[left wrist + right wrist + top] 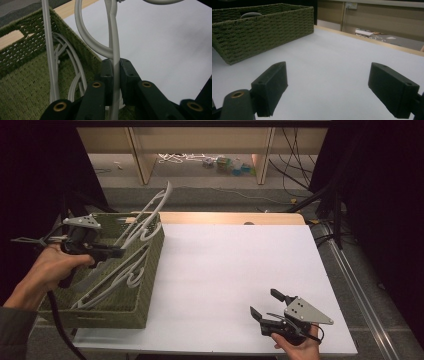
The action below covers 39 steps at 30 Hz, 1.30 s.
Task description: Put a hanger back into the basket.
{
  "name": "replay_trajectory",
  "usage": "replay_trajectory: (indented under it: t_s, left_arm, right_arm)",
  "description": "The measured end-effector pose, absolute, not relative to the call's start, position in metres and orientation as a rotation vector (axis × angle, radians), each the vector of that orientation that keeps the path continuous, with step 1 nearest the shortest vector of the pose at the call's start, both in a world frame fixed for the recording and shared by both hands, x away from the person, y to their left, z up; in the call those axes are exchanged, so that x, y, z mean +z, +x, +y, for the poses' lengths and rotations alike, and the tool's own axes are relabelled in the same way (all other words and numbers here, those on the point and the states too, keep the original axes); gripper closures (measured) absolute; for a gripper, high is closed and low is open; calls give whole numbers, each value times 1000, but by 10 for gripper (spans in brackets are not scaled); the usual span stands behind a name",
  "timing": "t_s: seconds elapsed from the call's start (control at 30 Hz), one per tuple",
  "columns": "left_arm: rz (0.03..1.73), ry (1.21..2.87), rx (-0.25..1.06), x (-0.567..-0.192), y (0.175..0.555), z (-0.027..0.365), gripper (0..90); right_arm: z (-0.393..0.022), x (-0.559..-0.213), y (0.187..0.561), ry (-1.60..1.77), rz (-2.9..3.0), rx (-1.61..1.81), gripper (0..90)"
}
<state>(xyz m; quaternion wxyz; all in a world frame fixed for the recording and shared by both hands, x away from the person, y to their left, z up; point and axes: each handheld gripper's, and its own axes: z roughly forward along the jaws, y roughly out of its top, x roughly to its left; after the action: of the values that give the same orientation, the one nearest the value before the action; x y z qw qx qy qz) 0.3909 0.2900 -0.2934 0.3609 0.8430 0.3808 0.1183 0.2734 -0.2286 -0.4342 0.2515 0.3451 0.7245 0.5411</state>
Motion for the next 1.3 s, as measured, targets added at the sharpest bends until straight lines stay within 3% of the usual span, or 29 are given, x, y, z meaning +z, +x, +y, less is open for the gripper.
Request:
replay_trajectory:
  t_s: [0.57, 1.3]
  left_arm:
    - [1035, 2191, 307, -329, 379, 333, 820]
    - [1039, 2275, 298, -350, 372, 351, 819]
  right_arm:
    - [-229, -435, 275, 938, 1979, 1491, 166]
    - [-227, -437, 277, 947, 1972, 1486, 166]
